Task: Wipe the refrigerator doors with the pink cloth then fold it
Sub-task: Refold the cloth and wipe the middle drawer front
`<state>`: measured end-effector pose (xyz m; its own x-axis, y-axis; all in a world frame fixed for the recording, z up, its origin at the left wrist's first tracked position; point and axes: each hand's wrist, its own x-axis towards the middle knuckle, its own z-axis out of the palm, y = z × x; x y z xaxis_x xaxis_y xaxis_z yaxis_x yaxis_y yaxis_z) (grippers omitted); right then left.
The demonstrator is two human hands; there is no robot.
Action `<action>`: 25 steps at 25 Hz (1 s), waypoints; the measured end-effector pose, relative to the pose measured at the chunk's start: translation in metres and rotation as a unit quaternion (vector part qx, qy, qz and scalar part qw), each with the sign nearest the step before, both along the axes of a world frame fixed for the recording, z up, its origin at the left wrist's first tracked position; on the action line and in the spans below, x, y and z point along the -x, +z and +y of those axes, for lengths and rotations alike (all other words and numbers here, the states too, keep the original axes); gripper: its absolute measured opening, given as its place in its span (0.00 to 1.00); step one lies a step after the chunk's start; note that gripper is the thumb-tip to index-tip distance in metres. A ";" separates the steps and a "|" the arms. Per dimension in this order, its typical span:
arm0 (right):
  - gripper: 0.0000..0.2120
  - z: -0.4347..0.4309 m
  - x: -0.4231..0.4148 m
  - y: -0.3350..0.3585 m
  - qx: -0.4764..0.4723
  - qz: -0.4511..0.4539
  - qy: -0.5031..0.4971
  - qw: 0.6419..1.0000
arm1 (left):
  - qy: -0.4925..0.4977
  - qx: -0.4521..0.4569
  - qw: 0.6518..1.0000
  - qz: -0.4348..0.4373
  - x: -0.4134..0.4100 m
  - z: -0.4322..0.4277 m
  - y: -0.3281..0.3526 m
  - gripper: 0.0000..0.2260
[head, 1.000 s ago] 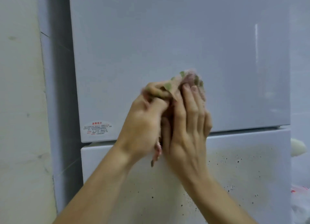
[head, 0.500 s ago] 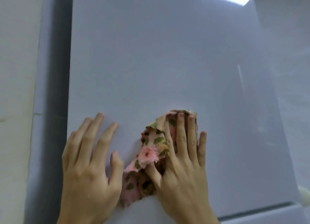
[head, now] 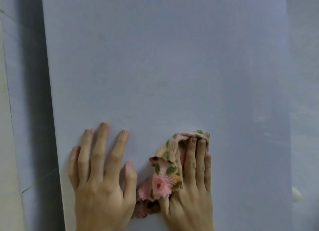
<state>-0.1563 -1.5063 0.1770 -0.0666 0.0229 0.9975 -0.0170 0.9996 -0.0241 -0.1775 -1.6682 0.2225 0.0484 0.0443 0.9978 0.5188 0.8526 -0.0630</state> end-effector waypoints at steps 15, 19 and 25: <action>0.31 0.033 -0.029 -0.022 -0.060 -0.127 0.029 0.990 | -0.021 0.004 0.994 -0.109 -0.012 0.009 0.025 0.26; 0.37 0.013 -0.025 0.036 0.022 -0.102 0.043 0.994 | -0.027 0.013 0.992 -0.122 -0.011 0.006 0.023 0.26; 0.31 0.003 -0.013 0.076 0.058 -0.052 0.069 0.995 | -0.041 0.017 0.987 -0.152 -0.016 0.006 0.027 0.27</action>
